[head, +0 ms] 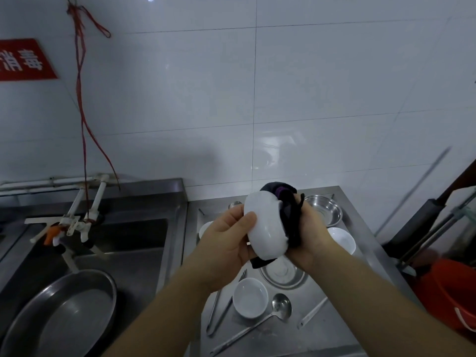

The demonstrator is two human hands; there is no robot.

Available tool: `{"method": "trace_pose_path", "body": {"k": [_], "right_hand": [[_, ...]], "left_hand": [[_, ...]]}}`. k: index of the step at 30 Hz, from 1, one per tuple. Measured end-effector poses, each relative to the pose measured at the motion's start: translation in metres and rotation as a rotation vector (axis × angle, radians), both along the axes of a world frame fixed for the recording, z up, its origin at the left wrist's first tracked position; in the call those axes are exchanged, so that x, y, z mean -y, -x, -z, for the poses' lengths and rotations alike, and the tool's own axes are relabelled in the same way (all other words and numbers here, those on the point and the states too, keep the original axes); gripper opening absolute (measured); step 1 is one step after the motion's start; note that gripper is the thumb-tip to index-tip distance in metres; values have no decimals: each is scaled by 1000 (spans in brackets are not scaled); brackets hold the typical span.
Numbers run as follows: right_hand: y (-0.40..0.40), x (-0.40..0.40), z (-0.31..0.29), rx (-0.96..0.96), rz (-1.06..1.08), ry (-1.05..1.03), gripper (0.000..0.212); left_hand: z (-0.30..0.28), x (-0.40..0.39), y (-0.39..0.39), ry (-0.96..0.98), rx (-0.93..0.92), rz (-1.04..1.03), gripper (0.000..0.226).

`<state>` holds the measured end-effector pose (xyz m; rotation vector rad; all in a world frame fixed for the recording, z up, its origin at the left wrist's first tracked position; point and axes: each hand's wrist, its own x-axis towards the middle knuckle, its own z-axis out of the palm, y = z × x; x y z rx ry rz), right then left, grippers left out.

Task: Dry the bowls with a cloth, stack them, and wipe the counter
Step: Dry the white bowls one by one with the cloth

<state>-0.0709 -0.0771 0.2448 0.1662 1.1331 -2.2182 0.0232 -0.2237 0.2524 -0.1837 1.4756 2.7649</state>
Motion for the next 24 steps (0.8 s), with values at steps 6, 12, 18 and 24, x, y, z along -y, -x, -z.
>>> {"method": "trace_pose_path", "body": {"k": [6,12,18,24], "right_hand": [[-11,3,4,140,72,118,47],[-1,-11,-3,44,131,108,35],[0,-12,-6,27,130,48,31],[-9,-7,0,105,152,52,43]], "left_hand": [[3,-13,0,205,-88,27,35],[-6,-3,7,170,-34,108,43],[0,0,13,86,-31,77,27],[19,-21,7,385,-133,61,32]]}}
